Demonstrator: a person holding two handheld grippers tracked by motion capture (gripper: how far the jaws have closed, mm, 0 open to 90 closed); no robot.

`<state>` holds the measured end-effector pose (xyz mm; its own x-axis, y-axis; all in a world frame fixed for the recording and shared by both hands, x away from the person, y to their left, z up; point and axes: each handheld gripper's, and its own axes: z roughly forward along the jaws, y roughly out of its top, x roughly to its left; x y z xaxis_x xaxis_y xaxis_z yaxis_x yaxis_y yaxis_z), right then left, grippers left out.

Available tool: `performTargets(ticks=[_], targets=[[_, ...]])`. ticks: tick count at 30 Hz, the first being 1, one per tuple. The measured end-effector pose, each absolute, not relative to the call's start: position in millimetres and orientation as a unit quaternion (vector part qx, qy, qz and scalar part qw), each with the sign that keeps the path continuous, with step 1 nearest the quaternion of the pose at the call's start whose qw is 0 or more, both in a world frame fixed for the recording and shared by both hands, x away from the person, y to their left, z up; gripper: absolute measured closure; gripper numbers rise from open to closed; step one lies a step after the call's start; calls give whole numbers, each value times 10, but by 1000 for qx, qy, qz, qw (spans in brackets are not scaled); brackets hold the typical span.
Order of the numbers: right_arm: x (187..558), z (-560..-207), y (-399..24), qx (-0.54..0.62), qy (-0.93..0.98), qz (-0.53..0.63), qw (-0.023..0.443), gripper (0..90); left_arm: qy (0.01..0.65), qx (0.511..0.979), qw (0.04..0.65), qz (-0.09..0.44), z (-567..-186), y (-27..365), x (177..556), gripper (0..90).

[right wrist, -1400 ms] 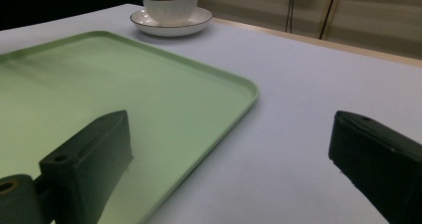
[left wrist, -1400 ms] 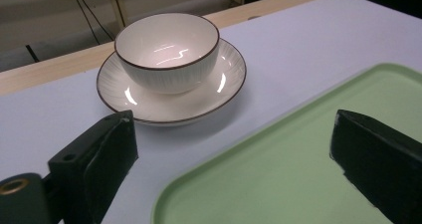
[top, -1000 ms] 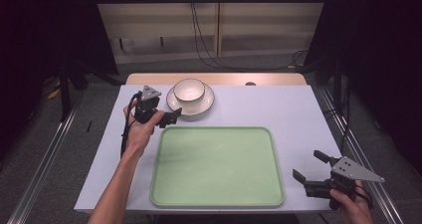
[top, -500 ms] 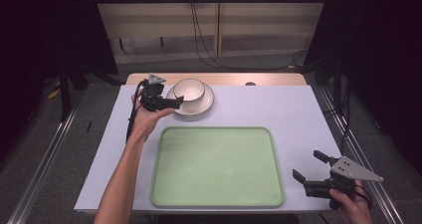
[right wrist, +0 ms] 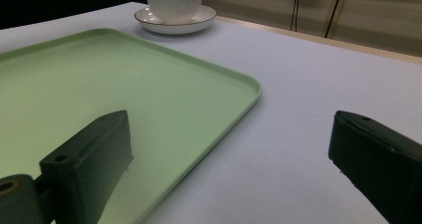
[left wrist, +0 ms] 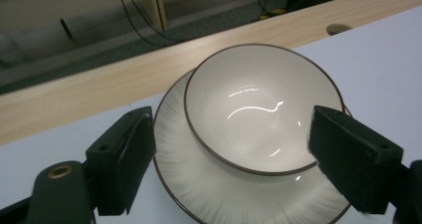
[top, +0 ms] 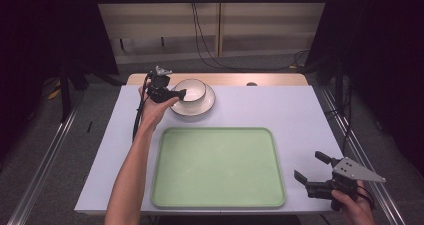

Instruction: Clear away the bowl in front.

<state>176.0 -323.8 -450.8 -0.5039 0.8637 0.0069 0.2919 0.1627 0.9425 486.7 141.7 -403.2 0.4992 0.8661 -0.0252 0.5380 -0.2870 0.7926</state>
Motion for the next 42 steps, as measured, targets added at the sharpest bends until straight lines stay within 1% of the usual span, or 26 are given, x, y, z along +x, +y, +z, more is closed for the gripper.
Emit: performTargets(ticks=[1, 3, 5, 6, 7, 9, 10, 11, 13, 14, 20, 22, 30, 33, 36, 38, 42], targets=[[1760, -4509, -3236, 406, 708, 503, 282, 29, 462, 768, 393, 205, -4044, 1415, 4887, 201], [1755, -4507, -3229, 405, 709, 503, 282, 29, 463, 773, 383, 204, -4075, 1418, 4916, 221], [1752, -4508, -3227, 402, 710, 505, 281, 29, 468, 775, 376, 196, -4116, 1450, 4964, 214], [1752, -4508, -3227, 402, 710, 505, 281, 29, 480, 767, 376, 198, -4141, 1444, 4981, 214], [1751, -4507, -3227, 402, 710, 505, 281, 29, 479, 768, 380, 191, -4167, 1451, 5004, 204], [1752, -4508, -3231, 402, 709, 505, 283, 30, 476, 773, 372, 193, -4180, 1446, 5017, 195], [1753, -4510, -3234, 404, 708, 505, 283, 31, 473, 778, 365, 194, -4185, 1435, 5022, 207], [1753, -4510, -3234, 404, 708, 505, 283, 31, 479, 775, 367, 188, -4194, 1423, 5030, 207], [1754, -4513, -3240, 405, 708, 504, 285, 31, 489, 771, 364, 186, -4223, 1415, 5051, 238], [1754, -4511, -3241, 405, 707, 507, 282, 31, 486, 775, 359, 187, -4245, 1418, 5068, 281], [1754, -4515, -3239, 405, 707, 505, 284, 32, 502, 772, 347, 176, -4364, 1397, 5148, 290], [1752, -4516, -3237, 406, 708, 505, 280, 32, 499, 778, 345, 165, -4383, 1395, 5168, 326], [1750, -4517, -3241, 405, 709, 505, 279, 32, 518, 774, 330, 153, -4437, 1299, 5228, 395], [1755, -4518, -3249, 403, 710, 505, 281, 32, 517, 777, 329, 142, -4461, 1284, 5241, 448], [1753, -4518, -3249, 403, 710, 505, 281, 32, 520, 774, 330, 146, -4466, 1285, 5244, 510], [1752, -4517, -3249, 403, 710, 504, 281, 32, 528, 769, 331, 143, -4464, 1294, 5247, 531], [1755, -4516, -3241, 400, 713, 504, 280, 32, 534, 768, 329, 134, -4452, 1321, 5253, 601]])
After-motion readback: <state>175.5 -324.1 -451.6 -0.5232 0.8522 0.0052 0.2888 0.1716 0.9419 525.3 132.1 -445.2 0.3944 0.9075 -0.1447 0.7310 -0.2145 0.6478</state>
